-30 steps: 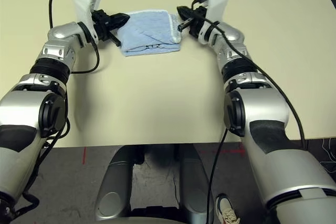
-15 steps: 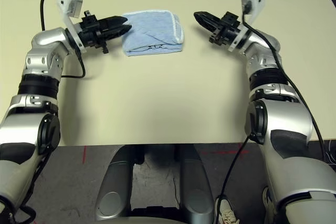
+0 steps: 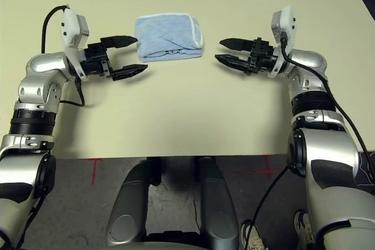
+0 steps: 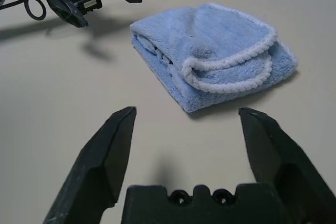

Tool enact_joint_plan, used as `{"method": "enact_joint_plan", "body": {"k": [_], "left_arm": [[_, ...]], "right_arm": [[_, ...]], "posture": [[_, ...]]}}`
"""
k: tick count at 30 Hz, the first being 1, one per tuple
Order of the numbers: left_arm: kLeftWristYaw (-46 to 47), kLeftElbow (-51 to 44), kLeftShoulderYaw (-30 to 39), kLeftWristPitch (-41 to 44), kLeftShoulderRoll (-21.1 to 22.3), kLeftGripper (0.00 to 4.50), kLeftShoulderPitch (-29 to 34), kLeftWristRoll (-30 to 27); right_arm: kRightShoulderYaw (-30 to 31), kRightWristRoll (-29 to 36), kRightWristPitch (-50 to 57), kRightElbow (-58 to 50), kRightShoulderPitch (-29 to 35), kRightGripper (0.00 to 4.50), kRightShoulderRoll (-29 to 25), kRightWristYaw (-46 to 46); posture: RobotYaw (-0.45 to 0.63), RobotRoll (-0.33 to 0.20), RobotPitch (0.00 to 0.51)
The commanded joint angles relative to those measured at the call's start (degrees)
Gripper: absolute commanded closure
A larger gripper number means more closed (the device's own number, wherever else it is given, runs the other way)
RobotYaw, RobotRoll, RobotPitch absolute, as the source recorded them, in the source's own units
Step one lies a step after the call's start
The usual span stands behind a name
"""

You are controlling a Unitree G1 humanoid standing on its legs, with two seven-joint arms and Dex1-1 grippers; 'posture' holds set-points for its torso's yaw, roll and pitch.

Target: Fold the towel and set it aside.

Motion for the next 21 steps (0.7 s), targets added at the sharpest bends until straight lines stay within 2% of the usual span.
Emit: {"method": "enact_joint_plan", "body": {"k": [1,4,10,15,21], "left_arm": [[-1.5,-2.2,-1.0,-1.6,1.2,0.0,1.7,-0.4],[-1.7,-3.3,-1.0,-1.7,1.6,0.0,2.1,-0.7],[-2.2,-5.3,-1.0,-2.0,2.6,0.0,3.1,-0.9],[-1.8,-6.6,-0.8,-1.9,3.2,0.0,4.2,-1.5],[-0.7,-9.1,-0.7,-0.8,3.5,0.0,5.8,-2.3]], "right_arm": [[-1.8,2.7,14.6,1.2,-1.3,0.05,-0.5,-4.2],[-3.6,5.4,29.0,2.0,-3.3,0.05,0.0,-8.5],[-4.5,7.9,44.6,2.7,-6.6,0.05,1.9,-13.4],[-6.1,9.2,52.0,5.1,-9.5,0.05,4.1,-16.8],[-7.6,9.6,53.3,7.3,-11.7,0.05,6.2,-21.1]], "posture": [[0.03,0.0,0.295],[0.04,0.0,0.294],[0.06,0.0,0.295],[0.08,0.0,0.298],[0.1,0.0,0.299]]}}
